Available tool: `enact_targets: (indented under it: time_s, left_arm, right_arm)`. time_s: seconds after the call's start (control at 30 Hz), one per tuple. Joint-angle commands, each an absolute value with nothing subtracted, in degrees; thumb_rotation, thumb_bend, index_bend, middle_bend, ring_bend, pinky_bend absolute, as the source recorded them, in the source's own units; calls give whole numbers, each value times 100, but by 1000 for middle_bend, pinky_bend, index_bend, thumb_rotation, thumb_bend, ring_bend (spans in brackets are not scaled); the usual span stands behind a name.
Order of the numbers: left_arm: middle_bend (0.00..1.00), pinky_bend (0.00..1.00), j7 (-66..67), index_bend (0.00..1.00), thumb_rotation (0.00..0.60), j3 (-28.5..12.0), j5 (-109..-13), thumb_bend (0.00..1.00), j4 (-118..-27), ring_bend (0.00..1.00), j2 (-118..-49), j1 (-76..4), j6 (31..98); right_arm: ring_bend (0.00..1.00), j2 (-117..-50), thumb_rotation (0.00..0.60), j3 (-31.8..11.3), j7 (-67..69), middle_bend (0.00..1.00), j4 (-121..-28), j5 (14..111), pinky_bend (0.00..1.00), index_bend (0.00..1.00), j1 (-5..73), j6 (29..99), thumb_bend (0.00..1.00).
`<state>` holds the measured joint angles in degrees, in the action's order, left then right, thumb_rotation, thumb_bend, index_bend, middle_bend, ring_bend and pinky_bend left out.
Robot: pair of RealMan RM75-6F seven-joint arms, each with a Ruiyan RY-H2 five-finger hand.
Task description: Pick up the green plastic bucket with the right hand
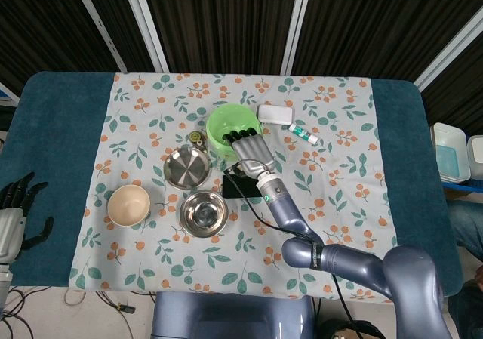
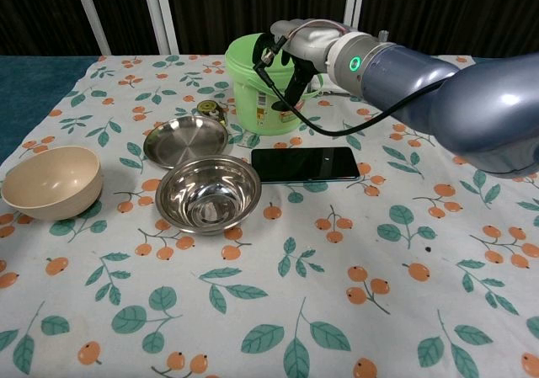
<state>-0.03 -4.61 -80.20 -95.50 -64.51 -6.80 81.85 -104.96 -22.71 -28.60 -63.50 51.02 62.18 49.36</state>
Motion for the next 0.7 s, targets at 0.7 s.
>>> enact_targets:
  time_s: [0.7]
  left_arm:
    - [0,0,72,142,600,-498,-7812,413,-9672,0,-6399,-696,8078]
  right_arm:
    - [649,-11388,600,-2233,-1688,584,-4779,5692,417,451,6410,5113,514]
